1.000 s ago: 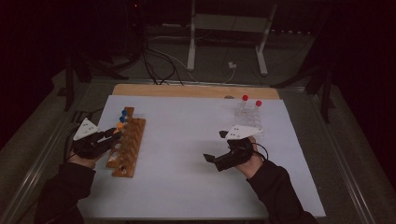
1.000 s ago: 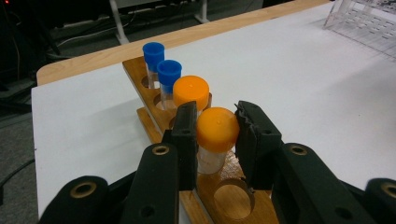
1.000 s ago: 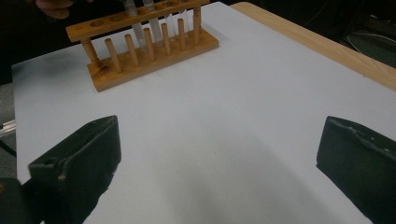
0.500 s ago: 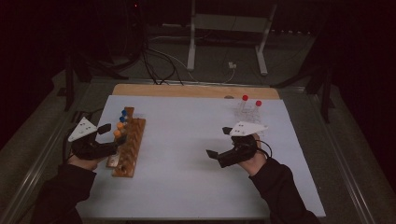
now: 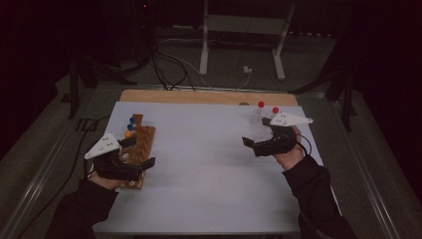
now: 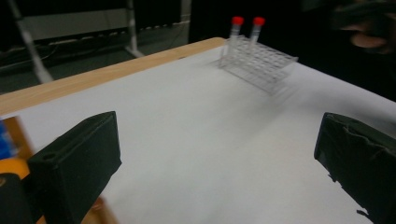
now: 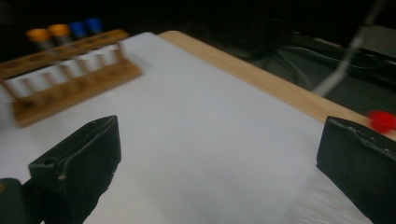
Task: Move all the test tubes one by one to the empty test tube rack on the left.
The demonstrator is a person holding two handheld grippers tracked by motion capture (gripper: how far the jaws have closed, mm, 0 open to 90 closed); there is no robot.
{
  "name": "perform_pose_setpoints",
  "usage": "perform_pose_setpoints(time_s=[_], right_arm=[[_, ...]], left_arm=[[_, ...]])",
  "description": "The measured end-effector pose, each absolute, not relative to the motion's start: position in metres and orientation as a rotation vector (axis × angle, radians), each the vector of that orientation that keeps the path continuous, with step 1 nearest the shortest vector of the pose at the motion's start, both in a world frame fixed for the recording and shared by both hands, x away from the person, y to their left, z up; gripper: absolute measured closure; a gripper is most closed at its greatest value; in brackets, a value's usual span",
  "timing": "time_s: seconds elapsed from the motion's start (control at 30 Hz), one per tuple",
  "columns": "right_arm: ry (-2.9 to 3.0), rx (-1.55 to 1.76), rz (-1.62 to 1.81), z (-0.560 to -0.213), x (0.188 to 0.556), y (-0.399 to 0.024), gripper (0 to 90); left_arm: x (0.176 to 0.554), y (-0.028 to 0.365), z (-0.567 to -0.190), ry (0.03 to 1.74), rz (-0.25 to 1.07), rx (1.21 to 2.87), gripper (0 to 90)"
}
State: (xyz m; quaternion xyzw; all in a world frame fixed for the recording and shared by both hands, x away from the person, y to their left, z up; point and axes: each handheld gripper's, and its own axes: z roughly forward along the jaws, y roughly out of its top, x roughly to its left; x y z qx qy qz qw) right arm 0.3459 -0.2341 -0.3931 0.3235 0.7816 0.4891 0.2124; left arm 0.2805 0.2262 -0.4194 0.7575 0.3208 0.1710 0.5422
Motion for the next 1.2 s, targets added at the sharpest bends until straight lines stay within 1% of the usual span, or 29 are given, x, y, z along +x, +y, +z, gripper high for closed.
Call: perform_pose_setpoints(time_s=[0.23, 0.3, 0.4, 0.5, 0.57, 0.6, 0.63, 0.67, 0.73, 0.77, 0.8, 0.83, 0.9, 0.97, 1.0, 1.07, 1.2], right_arm=[[2.099, 0.993, 1.317, -0.401, 0.369, -0.270, 0.0], [2.077, 1.020, 1.290, -0.405, 0.375, -0.279, 2.7], [2.058, 1.070, 1.245, -0.415, 0.386, -0.290, 4.1], [2.036, 1.121, 1.201, -0.425, 0.396, -0.298, 9.0], [2.024, 1.146, 1.177, -0.432, 0.404, -0.302, 16.2], [2.012, 1.161, 1.169, -0.435, 0.408, -0.303, 16.9], [2.003, 1.177, 1.157, -0.438, 0.412, -0.305, 20.3], [2.002, 1.189, 1.143, -0.441, 0.415, -0.306, 26.6], [1.994, 1.215, 1.122, -0.446, 0.423, -0.309, 34.3], [1.991, 1.228, 1.111, -0.449, 0.427, -0.310, 40.0], [1.992, 1.237, 1.110, -0.450, 0.430, -0.312, 43.2], [1.988, 1.254, 1.102, -0.453, 0.435, -0.312, 44.6], [1.989, 1.275, 1.088, -0.456, 0.441, -0.313, 50.4], [1.983, 1.293, 1.066, -0.459, 0.446, -0.312, 52.8], [1.987, 1.301, 1.063, -0.460, 0.449, -0.312, 56.6], [1.987, 1.309, 1.055, -0.464, 0.453, -0.312, 58.9], [1.997, 1.314, 1.073, -0.467, 0.458, -0.312, 67.0]], left_arm=[[0.279, 0.216, -0.429, 0.741, 0.379, 1.816, 1.3], [0.278, 0.215, -0.430, 0.734, 0.364, 1.820, 1.3], [0.278, 0.213, -0.430, 0.731, 0.362, 1.821, 1.3], [0.278, 0.212, -0.431, 0.727, 0.356, 1.820, 1.3], [0.278, 0.212, -0.432, 0.723, 0.348, 1.822, 1.3], [0.278, 0.211, -0.433, 0.727, 0.353, 1.823, 1.3], [0.277, 0.211, -0.433, 0.724, 0.351, 1.827, 1.3], [0.277, 0.211, -0.433, 0.720, 0.348, 1.832, 1.3], [0.277, 0.210, -0.434, 0.718, 0.346, 1.835, 1.3], [0.277, 0.209, -0.434, 0.716, 0.343, 1.837, 1.3], [0.277, 0.209, -0.434, 0.716, 0.347, 1.840, 1.3], [0.277, 0.209, -0.434, 0.714, 0.345, 1.840, 1.3], [0.277, 0.209, -0.434, 0.715, 0.349, 1.840, 1.3], [0.277, 0.209, -0.434, 0.718, 0.346, 1.836, 1.3], [0.277, 0.209, -0.434, 0.717, 0.344, 1.839, 1.3], [0.277, 0.209, -0.434, 0.714, 0.344, 1.843, 1.3], [0.277, 0.209, -0.434, 0.714, 0.336, 1.844, 1.3]])
